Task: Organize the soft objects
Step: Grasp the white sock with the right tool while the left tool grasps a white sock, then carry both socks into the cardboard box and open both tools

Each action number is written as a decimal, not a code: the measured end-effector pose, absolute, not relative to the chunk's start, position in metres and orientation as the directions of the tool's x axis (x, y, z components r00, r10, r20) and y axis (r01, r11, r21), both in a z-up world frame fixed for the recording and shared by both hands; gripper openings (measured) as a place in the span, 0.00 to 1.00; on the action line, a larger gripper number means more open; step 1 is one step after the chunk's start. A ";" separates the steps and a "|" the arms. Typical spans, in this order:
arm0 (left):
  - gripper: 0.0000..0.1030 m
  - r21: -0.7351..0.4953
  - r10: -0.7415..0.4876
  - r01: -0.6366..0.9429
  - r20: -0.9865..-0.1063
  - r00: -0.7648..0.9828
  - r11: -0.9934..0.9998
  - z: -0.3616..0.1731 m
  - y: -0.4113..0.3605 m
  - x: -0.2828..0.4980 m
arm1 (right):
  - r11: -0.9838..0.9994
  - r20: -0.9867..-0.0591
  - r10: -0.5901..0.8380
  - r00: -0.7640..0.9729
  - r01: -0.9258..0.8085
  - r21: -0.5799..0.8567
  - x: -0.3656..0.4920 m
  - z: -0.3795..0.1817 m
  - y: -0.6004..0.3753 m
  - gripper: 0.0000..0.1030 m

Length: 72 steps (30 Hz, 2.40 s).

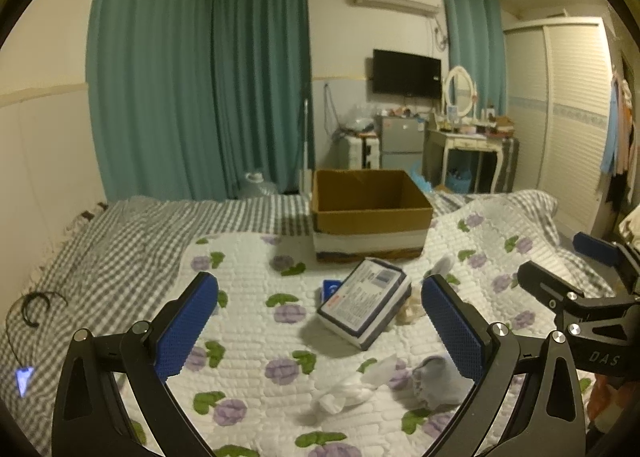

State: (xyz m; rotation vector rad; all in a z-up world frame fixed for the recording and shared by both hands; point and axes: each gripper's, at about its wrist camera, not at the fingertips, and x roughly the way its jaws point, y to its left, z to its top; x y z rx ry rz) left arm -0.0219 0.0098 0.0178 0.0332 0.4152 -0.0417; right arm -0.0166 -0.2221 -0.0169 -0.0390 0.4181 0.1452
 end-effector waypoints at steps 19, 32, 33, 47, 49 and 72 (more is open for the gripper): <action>1.00 -0.024 -0.104 0.109 -0.535 0.838 0.994 -0.042 0.037 -0.018 | 0.965 -0.633 0.237 0.737 -0.256 0.063 -0.009 -0.091 -0.196 1.00; 1.00 -0.044 -0.132 0.142 -0.702 0.700 0.989 -0.114 0.034 0.022 | 0.984 -0.791 0.170 0.588 -0.140 0.107 0.051 -0.165 -0.188 0.72; 1.00 -0.040 -0.136 0.153 -0.708 0.693 0.987 -0.116 0.031 0.024 | 0.984 -0.784 0.175 0.596 -0.125 0.125 0.052 -0.163 -0.192 0.64; 0.29 -0.151 -0.322 0.316 -0.728 0.605 0.937 -0.124 -0.003 0.048 | 0.979 -0.735 0.195 0.649 -0.086 0.184 0.043 -0.146 -0.211 0.59; 0.27 -0.151 -0.330 0.328 -0.726 0.603 0.932 -0.122 -0.005 0.047 | 0.980 -0.724 0.190 0.663 -0.078 0.185 0.037 -0.141 -0.215 0.58; 0.27 -0.003 -0.291 0.342 -0.531 0.796 0.940 0.059 -0.026 0.122 | 0.954 -0.480 0.268 0.835 -0.300 0.010 0.145 0.067 -0.213 0.57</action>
